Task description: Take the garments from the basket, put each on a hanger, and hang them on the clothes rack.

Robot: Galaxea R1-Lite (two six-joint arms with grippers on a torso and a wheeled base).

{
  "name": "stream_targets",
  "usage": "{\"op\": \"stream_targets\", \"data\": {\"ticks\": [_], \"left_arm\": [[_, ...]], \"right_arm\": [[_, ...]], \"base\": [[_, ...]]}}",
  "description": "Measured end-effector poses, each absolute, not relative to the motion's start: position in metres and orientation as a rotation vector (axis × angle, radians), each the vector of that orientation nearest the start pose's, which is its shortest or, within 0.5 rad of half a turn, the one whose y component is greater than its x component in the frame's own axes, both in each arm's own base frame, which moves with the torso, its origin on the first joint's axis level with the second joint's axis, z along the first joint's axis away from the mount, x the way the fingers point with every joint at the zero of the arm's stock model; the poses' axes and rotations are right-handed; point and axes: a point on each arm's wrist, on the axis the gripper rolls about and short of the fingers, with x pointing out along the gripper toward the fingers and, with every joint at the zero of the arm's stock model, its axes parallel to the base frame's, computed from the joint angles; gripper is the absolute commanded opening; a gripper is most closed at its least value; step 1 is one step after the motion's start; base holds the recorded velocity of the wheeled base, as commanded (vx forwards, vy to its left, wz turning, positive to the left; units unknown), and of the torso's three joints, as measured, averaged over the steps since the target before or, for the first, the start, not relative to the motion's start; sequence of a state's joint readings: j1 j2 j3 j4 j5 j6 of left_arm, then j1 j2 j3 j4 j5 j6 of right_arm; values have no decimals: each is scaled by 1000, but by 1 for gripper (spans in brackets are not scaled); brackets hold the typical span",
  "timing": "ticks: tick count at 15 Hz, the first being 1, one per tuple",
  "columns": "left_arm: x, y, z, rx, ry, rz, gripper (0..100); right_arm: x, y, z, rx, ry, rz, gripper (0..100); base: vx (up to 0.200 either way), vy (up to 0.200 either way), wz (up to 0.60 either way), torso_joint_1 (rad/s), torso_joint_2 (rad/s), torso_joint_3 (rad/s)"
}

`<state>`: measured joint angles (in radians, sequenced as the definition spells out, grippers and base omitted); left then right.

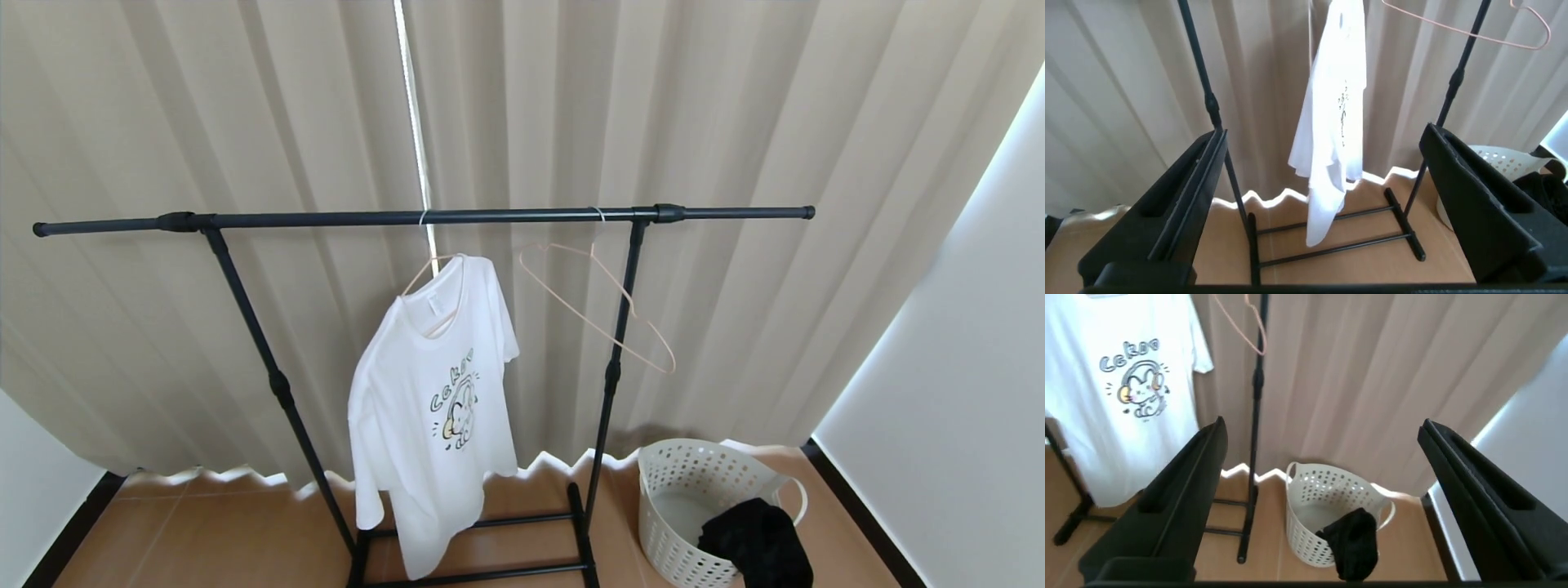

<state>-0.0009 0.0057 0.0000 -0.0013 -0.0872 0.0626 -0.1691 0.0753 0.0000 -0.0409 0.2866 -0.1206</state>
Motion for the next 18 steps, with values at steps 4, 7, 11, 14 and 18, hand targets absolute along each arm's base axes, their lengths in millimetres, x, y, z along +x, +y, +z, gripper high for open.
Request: {"op": "stream_targets", "data": {"ticks": [4, 7, 11, 14, 18], "left_arm": [[-22, -2, 76, 62, 0, -87, 100], [-22, -2, 76, 62, 0, -86, 100], [-23, -2, 76, 46, 0, -77, 100], [-23, -2, 76, 45, 0, -74, 100], [-23, -2, 76, 41, 0, -74, 100]], "right_arm": [[-21, 6, 81, -76, -24, 241, 100], [-23, 5, 80, -46, -43, 217, 100], [-23, 5, 80, -53, -48, 222, 100], [-23, 5, 80, -54, -49, 222, 100], [-23, 5, 80, -57, -50, 224, 100]], "base": [[0, 0, 0, -118, 262, 139], [0, 0, 0, -146, 323, 175], [0, 0, 0, -149, 340, 182], [0, 0, 0, -152, 342, 188], [0, 0, 0, -157, 350, 193]]}}
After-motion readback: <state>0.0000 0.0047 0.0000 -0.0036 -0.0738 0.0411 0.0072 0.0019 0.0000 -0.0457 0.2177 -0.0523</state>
